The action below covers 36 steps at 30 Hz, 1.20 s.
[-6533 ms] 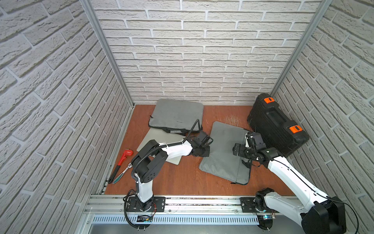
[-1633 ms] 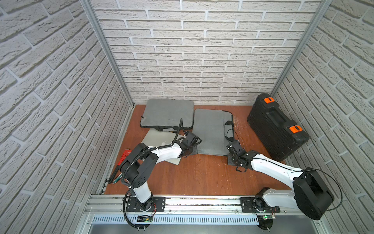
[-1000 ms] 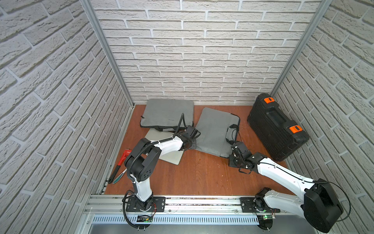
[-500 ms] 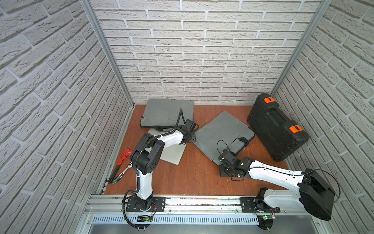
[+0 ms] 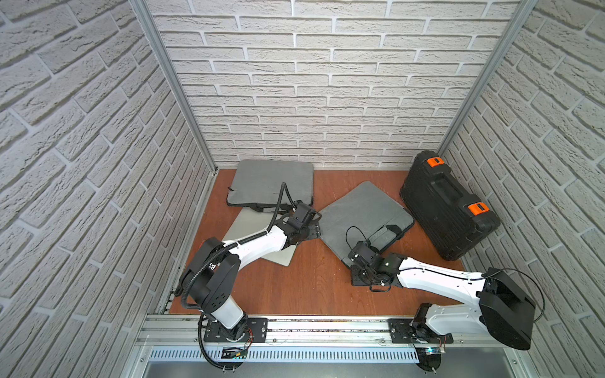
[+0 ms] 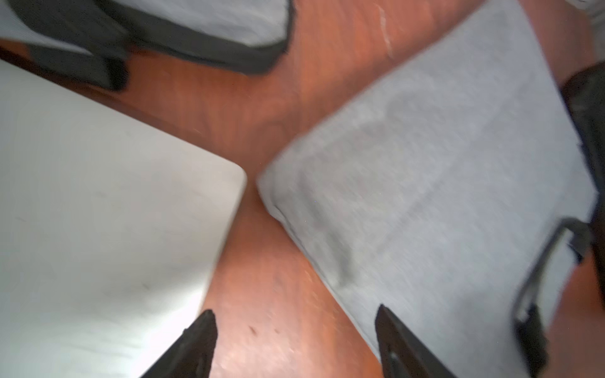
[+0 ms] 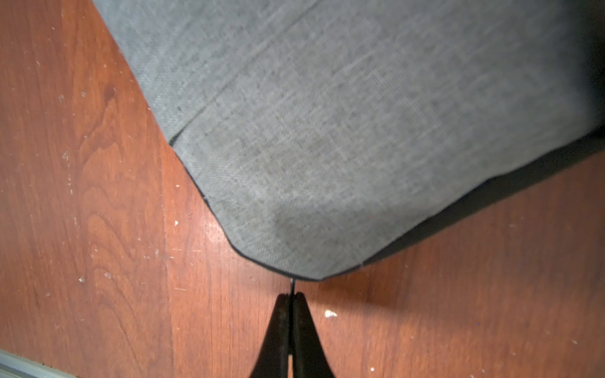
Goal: Open the zippered laptop bag and take out the laptop
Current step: Adjust the zippered laptop bag at the center of the board.
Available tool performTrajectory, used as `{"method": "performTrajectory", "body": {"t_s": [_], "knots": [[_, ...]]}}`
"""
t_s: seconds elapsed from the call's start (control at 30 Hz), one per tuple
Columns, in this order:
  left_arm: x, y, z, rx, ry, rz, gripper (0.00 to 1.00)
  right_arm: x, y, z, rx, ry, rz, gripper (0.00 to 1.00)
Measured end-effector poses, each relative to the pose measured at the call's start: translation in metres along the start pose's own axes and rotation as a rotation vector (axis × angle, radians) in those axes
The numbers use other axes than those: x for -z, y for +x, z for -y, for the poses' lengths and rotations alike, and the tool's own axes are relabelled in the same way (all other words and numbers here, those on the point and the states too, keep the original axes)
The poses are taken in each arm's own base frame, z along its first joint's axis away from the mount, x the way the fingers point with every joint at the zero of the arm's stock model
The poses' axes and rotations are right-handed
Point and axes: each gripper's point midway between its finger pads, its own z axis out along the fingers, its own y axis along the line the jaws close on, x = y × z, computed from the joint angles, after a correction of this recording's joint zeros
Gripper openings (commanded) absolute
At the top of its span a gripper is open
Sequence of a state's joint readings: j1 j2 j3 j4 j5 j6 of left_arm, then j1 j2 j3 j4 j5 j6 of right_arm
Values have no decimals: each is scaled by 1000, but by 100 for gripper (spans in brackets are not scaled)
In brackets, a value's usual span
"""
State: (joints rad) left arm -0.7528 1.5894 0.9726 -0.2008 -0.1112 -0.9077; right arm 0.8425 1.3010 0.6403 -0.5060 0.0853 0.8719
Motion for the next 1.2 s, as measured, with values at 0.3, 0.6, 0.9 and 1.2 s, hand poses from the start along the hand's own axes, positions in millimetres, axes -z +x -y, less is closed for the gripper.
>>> {"method": "performTrajectory", "body": {"t_s": [0.3, 0.6, 0.9, 1.2], "knots": [[-28, 54, 39, 18, 92, -95, 72, 0, -5, -6, -2, -23, 22, 6], [-52, 69, 60, 50, 166, -159, 65, 0, -11, -14, -6, -56, 44, 6], [-55, 69, 68, 66, 195, -173, 24, -1, -16, -19, -9, -72, 58, 6], [-54, 60, 69, 50, 192, -164, 0, -7, -19, -27, -15, -79, 49, 6]]}}
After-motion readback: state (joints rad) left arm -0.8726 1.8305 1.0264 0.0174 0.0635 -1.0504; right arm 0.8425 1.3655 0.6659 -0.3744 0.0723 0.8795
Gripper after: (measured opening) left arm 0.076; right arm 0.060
